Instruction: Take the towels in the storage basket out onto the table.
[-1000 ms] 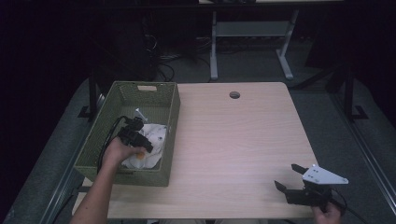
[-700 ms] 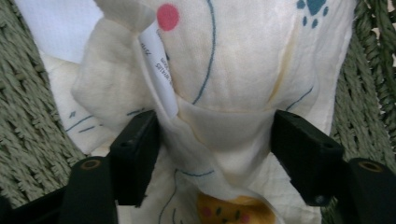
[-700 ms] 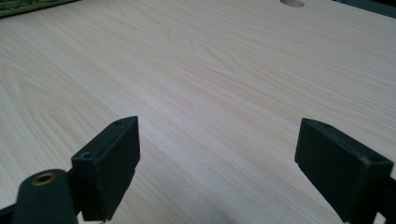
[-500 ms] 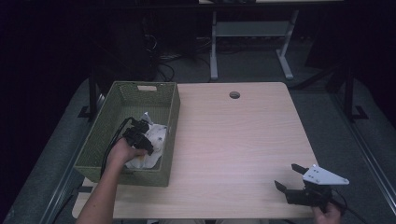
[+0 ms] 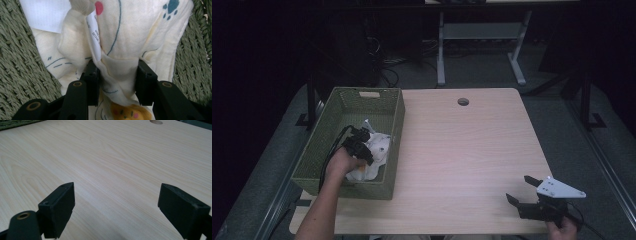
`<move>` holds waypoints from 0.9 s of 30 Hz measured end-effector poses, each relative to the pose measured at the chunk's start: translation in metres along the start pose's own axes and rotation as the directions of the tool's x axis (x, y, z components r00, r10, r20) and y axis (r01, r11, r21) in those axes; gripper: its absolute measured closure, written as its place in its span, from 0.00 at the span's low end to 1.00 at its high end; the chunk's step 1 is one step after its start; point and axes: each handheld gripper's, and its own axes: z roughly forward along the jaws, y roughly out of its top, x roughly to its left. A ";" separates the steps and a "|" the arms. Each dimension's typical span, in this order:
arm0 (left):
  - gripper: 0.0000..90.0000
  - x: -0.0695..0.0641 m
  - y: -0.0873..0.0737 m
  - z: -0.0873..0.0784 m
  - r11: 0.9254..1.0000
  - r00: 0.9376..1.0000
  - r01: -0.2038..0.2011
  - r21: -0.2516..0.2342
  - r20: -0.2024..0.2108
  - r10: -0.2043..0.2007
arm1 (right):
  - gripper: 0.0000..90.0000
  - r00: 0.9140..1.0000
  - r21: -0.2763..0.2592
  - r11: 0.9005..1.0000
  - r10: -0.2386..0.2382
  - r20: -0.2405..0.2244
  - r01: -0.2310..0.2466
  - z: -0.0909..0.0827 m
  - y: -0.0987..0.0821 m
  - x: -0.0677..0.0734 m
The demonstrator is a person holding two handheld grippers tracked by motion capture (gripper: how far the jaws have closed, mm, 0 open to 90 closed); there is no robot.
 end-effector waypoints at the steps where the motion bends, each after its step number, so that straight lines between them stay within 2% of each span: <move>1: 0.70 0.000 0.000 0.000 1.000 1.000 0.000 0.000 0.000 0.000 | 0.15 1.000 0.000 1.000 0.000 0.000 0.000 0.000 0.000 0.000; 6: 0.75 0.003 -0.001 -0.001 1.000 1.000 -0.003 -0.008 0.003 0.003 | 0.15 1.000 0.006 1.000 0.004 -0.002 -0.004 0.002 0.000 0.001; 8: 0.80 0.005 -0.003 -0.001 1.000 1.000 0.010 -0.024 0.014 -0.009 | 0.15 1.000 0.008 1.000 0.000 -0.006 0.000 0.002 0.000 0.002; 11: 0.81 0.006 -0.004 -0.001 0.999 1.000 0.008 -0.031 0.015 -0.007 | 0.15 1.000 0.008 1.000 -0.004 -0.004 0.004 0.002 0.000 0.002; 17: 0.82 0.004 -0.004 -0.009 1.000 1.000 -0.017 -0.025 0.011 0.017 | 0.15 1.000 0.016 1.000 -0.013 -0.010 0.013 0.004 0.001 0.002; 20: 0.82 0.009 -0.010 -0.026 0.996 0.999 0.011 -0.094 0.032 -0.008 | 0.15 1.000 0.012 1.000 -0.003 0.000 0.003 0.003 0.000 0.001; 21: 0.82 0.009 -0.010 -0.026 0.996 0.999 0.011 -0.094 0.032 -0.008 | 0.15 1.000 0.012 1.000 -0.003 0.000 0.003 0.003 0.000 0.001; 22: 0.82 0.011 -0.012 -0.030 0.993 0.999 0.013 -0.116 0.041 -0.008 | 0.15 1.000 0.016 1.000 0.000 0.000 0.000 0.003 0.000 0.001; 24: 0.82 0.013 -0.017 -0.038 0.987 0.998 0.030 -0.160 0.064 -0.020 | 0.15 1.000 0.016 1.000 -0.003 0.000 0.003 0.004 0.000 0.001; 25: 0.82 0.015 -0.023 -0.045 0.979 0.997 0.031 -0.200 0.078 -0.016 | 0.15 1.000 0.018 1.000 -0.003 0.001 0.003 0.004 0.000 0.001; 26: 0.82 0.015 -0.026 -0.049 0.975 0.996 0.035 -0.218 0.086 -0.017 | 0.15 1.000 0.014 1.000 -0.012 0.004 0.012 0.004 0.000 0.001; 27: 0.82 0.015 -0.026 -0.049 0.975 0.996 0.035 -0.218 0.086 -0.017 | 0.15 1.000 0.014 1.000 -0.012 0.004 0.012 0.004 0.000 0.001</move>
